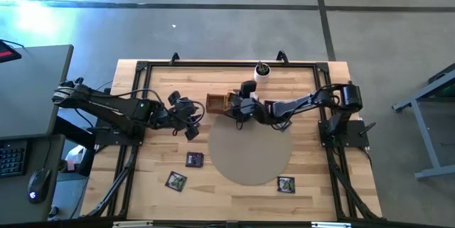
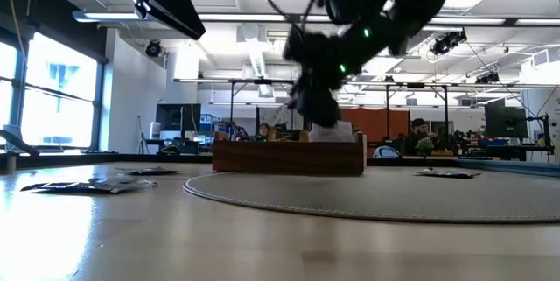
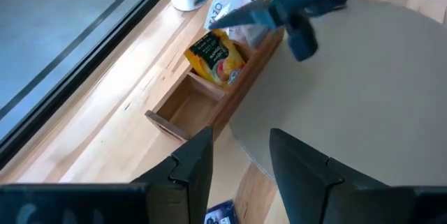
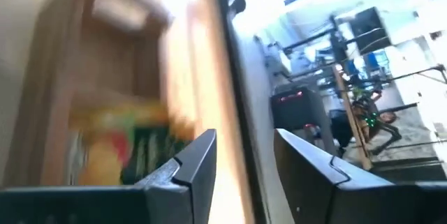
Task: Pick & Place Tea
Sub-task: Put the dark blue tea bag into the left section of the wooden organizer
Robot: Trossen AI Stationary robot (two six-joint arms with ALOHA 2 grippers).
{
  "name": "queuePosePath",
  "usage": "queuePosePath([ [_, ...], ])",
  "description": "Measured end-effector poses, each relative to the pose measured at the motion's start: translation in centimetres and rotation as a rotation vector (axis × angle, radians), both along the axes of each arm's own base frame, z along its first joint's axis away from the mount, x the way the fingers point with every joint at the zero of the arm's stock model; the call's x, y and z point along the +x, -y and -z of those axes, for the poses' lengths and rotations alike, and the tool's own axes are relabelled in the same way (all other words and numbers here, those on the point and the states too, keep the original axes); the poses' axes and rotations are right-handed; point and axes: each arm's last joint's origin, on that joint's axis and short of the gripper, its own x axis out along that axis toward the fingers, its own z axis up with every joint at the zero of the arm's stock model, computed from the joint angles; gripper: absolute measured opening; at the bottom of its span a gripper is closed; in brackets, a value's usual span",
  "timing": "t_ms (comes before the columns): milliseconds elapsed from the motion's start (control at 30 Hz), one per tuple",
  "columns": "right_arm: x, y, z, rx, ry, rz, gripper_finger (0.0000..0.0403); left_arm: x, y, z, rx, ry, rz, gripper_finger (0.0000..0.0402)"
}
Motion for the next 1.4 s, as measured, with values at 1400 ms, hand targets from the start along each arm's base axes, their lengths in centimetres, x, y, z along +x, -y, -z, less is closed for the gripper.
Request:
queuePosePath([
  [1400,-11.2,-14.7,-4.0,0.656,-0.055,-0.113,0.0116,-9.6,-1.2,4.1,-0.386,0.041,0.068,0.014],
])
